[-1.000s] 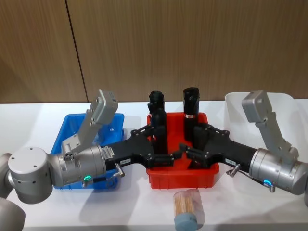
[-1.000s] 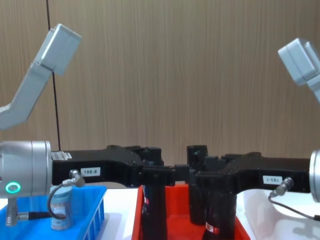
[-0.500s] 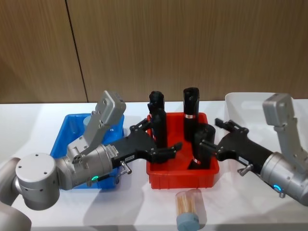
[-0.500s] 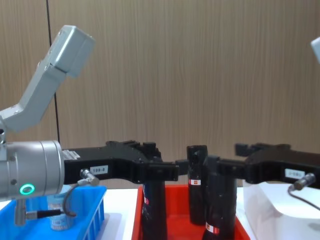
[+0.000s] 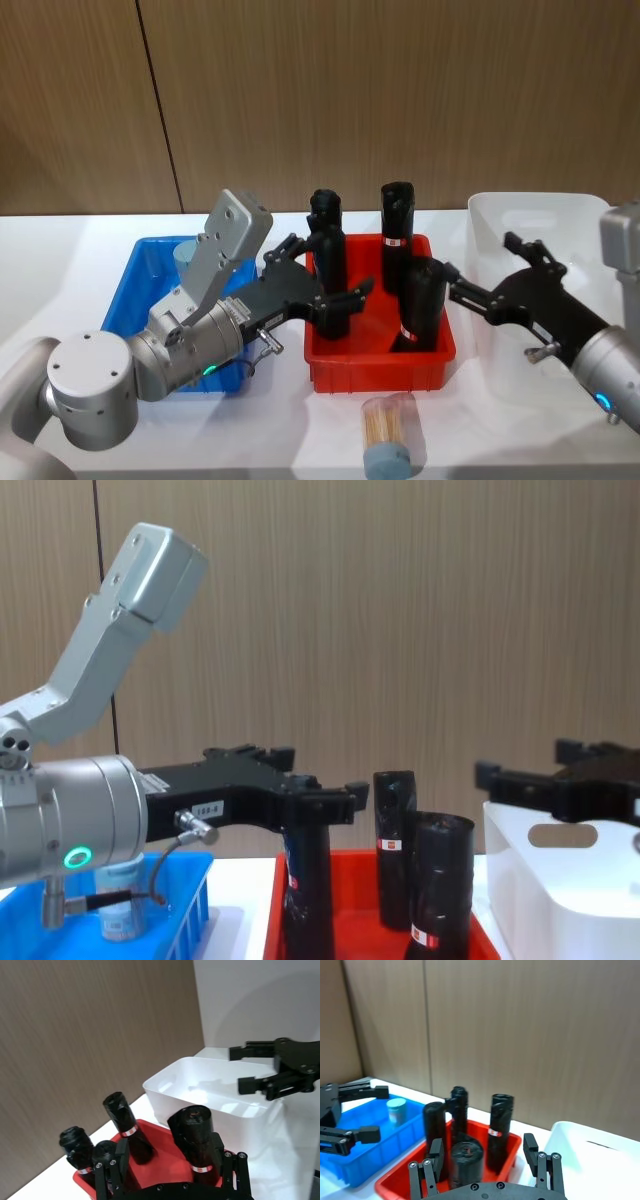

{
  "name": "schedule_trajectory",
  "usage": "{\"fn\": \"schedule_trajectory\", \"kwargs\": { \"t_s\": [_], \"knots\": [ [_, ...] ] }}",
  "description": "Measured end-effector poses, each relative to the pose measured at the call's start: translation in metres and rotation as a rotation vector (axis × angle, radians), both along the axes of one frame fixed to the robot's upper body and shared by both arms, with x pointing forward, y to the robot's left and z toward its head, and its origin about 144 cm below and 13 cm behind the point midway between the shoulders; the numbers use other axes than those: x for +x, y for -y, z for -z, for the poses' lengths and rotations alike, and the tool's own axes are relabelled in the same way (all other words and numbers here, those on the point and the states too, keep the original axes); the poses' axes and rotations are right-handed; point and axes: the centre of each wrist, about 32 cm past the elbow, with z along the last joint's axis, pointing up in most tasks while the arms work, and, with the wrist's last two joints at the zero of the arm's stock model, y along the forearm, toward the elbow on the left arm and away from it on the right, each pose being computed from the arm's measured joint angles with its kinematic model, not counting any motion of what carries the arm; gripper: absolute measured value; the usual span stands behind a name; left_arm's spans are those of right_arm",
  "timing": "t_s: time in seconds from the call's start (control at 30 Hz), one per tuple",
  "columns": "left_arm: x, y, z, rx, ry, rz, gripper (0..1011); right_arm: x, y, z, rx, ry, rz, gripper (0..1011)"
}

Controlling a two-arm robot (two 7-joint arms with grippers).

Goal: Pick the cotton swabs from the blue box and place them into the white box.

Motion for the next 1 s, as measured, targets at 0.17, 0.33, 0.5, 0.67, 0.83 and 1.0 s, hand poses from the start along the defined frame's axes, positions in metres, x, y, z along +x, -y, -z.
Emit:
{"fn": "schedule_trajectory", "kwargs": {
  "t_s": [0.17, 0.33, 0.5, 0.67, 0.83, 1.0],
  "knots": [
    [-0.004, 0.005, 0.0, 0.001, 0.022, -0.043, 1004, -0.01, 0.002, 0.0, 0.016, 0.018, 0.062, 1002],
    [-0.008, 0.01, 0.0, 0.001, 0.044, -0.089, 1004, -0.019, 0.004, -0.002, 0.034, 0.036, 0.126, 1002],
    [-0.013, 0.016, 0.0, 0.0, 0.071, -0.142, 1004, -0.025, 0.006, -0.002, 0.043, 0.045, 0.165, 1002],
    [-0.018, 0.021, 0.0, -0.003, 0.098, -0.192, 1004, -0.027, 0.006, -0.002, 0.045, 0.047, 0.174, 1002],
    [-0.023, 0.026, 0.0, -0.007, 0.121, -0.237, 1004, -0.027, 0.006, -0.002, 0.046, 0.047, 0.175, 1002],
    [-0.028, 0.031, -0.001, -0.014, 0.148, -0.286, 1004, -0.027, 0.006, -0.002, 0.046, 0.047, 0.174, 1002]
  ]
}}
